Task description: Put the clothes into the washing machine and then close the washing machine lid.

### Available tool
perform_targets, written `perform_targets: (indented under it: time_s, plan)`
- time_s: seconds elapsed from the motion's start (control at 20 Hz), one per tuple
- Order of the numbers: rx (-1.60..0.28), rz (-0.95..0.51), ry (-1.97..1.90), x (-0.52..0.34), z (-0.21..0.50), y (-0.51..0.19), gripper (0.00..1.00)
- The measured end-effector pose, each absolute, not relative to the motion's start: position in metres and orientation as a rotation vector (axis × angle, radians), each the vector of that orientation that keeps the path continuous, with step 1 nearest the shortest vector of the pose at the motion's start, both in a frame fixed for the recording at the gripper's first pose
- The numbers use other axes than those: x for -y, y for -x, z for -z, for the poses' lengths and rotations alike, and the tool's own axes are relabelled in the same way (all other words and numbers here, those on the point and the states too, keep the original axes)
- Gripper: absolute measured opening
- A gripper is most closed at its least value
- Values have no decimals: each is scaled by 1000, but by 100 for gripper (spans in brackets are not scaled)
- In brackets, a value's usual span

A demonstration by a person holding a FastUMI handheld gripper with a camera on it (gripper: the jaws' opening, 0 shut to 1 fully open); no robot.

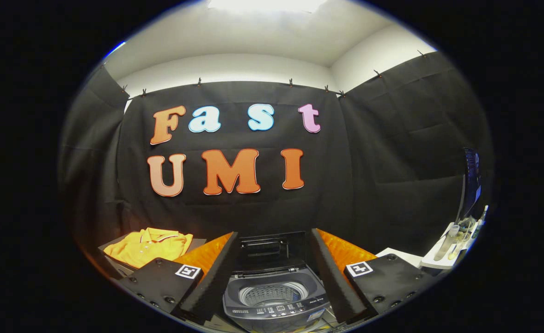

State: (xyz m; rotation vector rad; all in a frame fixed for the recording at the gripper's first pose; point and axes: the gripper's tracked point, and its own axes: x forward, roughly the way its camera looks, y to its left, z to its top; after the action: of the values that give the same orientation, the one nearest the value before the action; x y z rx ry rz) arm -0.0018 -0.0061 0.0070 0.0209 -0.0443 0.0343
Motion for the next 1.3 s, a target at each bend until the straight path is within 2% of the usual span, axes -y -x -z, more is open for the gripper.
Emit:
perform_targets:
  time_s: [0.25,0.4,0.65,1.3]
  plan:
    - [52,-40,-17,8,-9,1,98]
    - [77,25,-53,21,-16,-3,98]
    - [21,-22,-39,4,1,2,98]
    - [27,-22,-26,-29,1,5,99]
